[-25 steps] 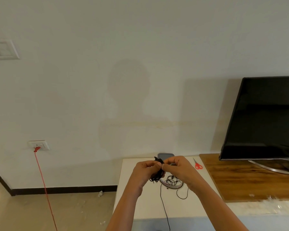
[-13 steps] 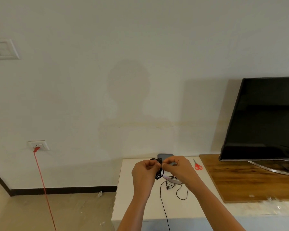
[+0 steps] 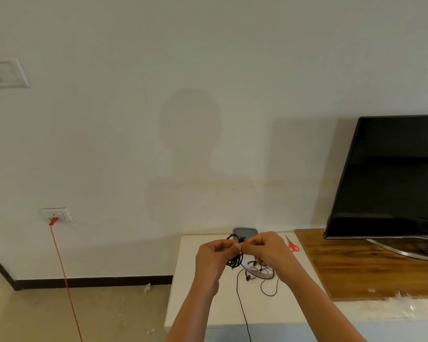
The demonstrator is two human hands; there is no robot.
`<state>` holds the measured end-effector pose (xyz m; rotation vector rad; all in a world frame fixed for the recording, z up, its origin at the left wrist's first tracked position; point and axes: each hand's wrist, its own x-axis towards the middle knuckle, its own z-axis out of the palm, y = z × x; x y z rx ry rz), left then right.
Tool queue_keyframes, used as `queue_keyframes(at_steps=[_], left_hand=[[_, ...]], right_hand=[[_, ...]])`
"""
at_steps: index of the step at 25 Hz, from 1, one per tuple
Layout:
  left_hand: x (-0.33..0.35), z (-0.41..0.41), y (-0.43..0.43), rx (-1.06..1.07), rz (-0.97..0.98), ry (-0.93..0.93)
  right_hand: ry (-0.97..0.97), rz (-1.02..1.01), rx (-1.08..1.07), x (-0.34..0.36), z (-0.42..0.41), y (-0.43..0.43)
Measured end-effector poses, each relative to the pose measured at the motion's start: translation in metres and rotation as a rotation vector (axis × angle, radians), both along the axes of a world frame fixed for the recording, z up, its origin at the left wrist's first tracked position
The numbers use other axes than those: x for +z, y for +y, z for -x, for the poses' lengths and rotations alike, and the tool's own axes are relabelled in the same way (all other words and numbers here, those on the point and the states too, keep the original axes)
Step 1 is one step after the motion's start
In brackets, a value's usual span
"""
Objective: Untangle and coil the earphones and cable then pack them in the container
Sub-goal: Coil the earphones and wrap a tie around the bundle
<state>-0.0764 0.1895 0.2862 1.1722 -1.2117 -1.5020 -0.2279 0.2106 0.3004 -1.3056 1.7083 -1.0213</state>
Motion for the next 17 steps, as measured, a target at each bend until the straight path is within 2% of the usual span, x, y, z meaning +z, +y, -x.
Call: queue_keyframes(at_steps=[6, 11, 17], left_hand=[[-0.001, -0.003, 0.0, -0.002, -0.048, 0.028], [0.001, -0.003, 0.005, -0.009, -0.137, 0.116], [-0.004, 0.0, 0.009, 0.023, -0.168, 0.153]], right_hand=[[0.081, 0.034, 0.003, 0.0, -0.005, 0.002], [0.049, 0.117, -0.045, -0.003, -0.008, 0.006], [0.171, 0.138, -0.056, -0.01, -0.009, 0.003]])
